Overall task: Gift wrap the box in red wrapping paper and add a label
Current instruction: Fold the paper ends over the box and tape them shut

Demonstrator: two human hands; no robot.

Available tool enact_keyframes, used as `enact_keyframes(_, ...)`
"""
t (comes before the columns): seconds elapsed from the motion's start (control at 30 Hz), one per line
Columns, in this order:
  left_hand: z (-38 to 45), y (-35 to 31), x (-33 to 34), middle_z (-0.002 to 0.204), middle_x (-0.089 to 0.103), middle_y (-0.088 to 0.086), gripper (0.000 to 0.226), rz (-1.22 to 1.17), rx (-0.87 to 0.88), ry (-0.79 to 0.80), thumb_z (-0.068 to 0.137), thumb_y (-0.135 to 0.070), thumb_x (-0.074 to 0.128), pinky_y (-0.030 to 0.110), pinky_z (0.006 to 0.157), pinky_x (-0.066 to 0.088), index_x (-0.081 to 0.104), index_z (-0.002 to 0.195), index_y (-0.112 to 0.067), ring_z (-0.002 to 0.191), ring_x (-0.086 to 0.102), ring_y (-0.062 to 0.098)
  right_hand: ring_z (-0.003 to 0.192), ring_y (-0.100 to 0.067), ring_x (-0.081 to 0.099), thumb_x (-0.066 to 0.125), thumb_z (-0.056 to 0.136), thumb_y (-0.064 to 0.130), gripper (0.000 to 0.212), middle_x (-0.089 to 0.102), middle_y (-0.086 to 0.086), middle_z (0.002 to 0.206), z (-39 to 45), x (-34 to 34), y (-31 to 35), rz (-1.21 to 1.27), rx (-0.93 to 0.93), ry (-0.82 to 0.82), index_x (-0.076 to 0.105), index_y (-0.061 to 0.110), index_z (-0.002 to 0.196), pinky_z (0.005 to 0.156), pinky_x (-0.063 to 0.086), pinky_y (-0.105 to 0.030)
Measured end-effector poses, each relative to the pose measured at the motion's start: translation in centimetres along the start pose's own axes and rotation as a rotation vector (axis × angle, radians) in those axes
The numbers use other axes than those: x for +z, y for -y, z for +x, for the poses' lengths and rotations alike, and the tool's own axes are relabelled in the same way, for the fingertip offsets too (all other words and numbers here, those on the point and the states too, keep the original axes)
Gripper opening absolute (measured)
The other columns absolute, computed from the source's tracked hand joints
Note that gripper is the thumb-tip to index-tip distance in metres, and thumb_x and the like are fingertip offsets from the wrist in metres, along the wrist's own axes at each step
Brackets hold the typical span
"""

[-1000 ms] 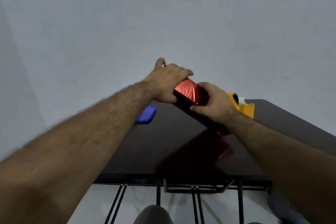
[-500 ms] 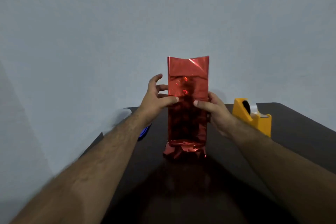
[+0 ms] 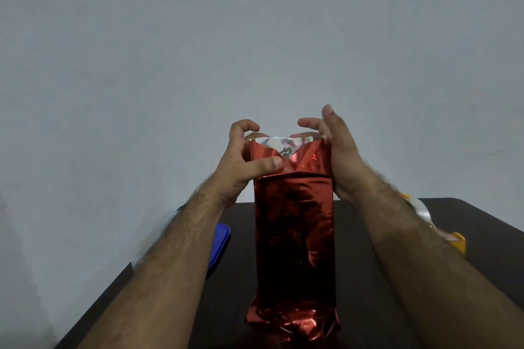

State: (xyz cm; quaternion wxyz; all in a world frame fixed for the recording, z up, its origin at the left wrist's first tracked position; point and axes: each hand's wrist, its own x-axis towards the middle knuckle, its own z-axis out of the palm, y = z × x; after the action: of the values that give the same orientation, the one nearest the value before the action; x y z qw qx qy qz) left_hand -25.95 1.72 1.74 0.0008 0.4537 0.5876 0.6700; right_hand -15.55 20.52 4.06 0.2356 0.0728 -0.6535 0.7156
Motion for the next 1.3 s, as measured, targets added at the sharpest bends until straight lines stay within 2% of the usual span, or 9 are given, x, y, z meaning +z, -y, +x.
enact_keyframes(0.1,-0.2,-0.8,-0.3,0.113,0.066,0.001,0.096,0.061,0.002,0.002,0.065,-0.061,0.093,0.030,0.076,0.056,0.037,0.136,-0.029,0.095,0.066,0.018,0.097,-0.026,0.073,0.040,0.081,0.087,0.088,0.073,-0.013,0.120,0.5,-0.9,0.8,-0.007,-0.047,-0.094,0.065,0.015,0.125,0.081,0.058,-0.044)
enact_keyframes(0.2,-0.5,-2.3,-0.9,0.110,0.065,0.002,0.077,0.089,-0.086,-0.056,0.081,-0.078,0.059,0.030,0.072,0.056,0.042,0.137,-0.029,0.086,0.065,0.014,0.075,-0.023,0.061,0.041,0.100,0.059,0.050,0.068,-0.007,0.094,0.2,-1.9,0.8,0.042,-0.083,-0.240,0.062,0.013,0.098,0.066,0.049,-0.036)
enact_keyframes(0.3,-0.9,-3.6,-2.6,0.113,0.065,0.006,0.041,0.099,-0.159,-0.099,0.103,-0.056,0.052,0.043,0.075,0.058,0.049,0.120,-0.019,0.086,0.066,0.021,0.063,-0.022,0.045,0.048,0.090,0.019,0.016,0.056,-0.002,0.070,-0.5,-2.5,-0.1,-0.044,-0.036,-0.364,0.053,0.016,0.075,0.057,0.039,-0.034)
enact_keyframes(0.57,-1.9,-4.5,-5.7,0.106,0.076,0.010,0.011,0.251,-0.255,0.076,0.095,-0.013,0.071,0.048,0.079,0.064,0.072,0.093,-0.002,0.095,0.073,0.028,0.073,-0.012,0.062,0.049,0.097,0.013,0.022,0.064,0.001,0.080,-1.8,-1.1,-1.1,-0.250,-0.019,0.033,0.063,0.012,0.080,0.066,0.054,-0.032)
enact_keyframes(0.77,-1.5,-2.9,-4.4,0.115,0.069,0.032,0.027,0.241,-0.204,0.109,0.086,-0.016,0.073,0.045,0.081,0.062,0.075,0.104,0.004,0.102,0.069,0.032,0.072,-0.014,0.058,0.059,0.101,0.013,0.021,0.061,-0.003,0.078,-1.8,-1.8,-0.9,-0.279,-0.039,0.040,0.066,0.000,0.086,0.072,0.052,-0.037)
enact_keyframes(0.87,-1.3,-2.8,-3.9,0.117,0.068,0.030,0.031,0.251,-0.171,0.103,0.086,-0.020,0.074,0.039,0.078,0.061,0.076,0.105,0.004,0.103,0.067,0.031,0.108,-0.018,0.066,0.055,0.104,0.049,0.048,0.074,0.000,0.107,-2.0,-2.5,-0.1,-0.338,-0.075,0.121,0.075,0.006,0.098,0.093,0.052,-0.048)
enact_keyframes(0.97,-1.4,-2.9,-3.6,0.121,0.066,0.031,0.044,0.227,-0.163,0.118,0.083,-0.035,0.081,0.048,0.085,0.063,0.076,0.106,0.002,0.106,0.066,0.032,0.130,-0.028,0.059,0.070,0.080,0.076,0.082,0.067,-0.013,0.127,-2.7,-2.2,1.0,-0.388,-0.203,0.183,0.073,-0.001,0.108,0.109,0.044,-0.065)
enact_keyframes(1.13,-1.6,-3.0,-3.1,0.122,0.066,0.037,0.057,0.191,-0.164,0.130,0.079,-0.039,0.088,0.067,0.096,0.058,0.073,0.117,0.000,0.115,0.065,0.052,0.132,-0.012,0.060,0.089,0.073,0.028,0.016,0.070,0.006,0.131,-2.5,-1.7,1.8,-0.411,-0.279,0.131,0.077,0.018,0.078,0.111,0.048,-0.049)
enact_keyframes(1.3,-1.5,-3.1,-2.3,0.134,0.065,0.012,0.079,0.150,-0.208,0.063,0.059,-0.026,0.099,0.049,0.083,0.064,0.054,0.122,-0.015,0.103,0.073,0.029,0.119,-0.018,0.069,0.077,0.088,-0.003,0.019,0.071,-0.007,0.128,-2.5,-0.7,1.5,-0.241,-0.231,0.108,0.067,0.005,0.074,0.091,0.055,-0.038)
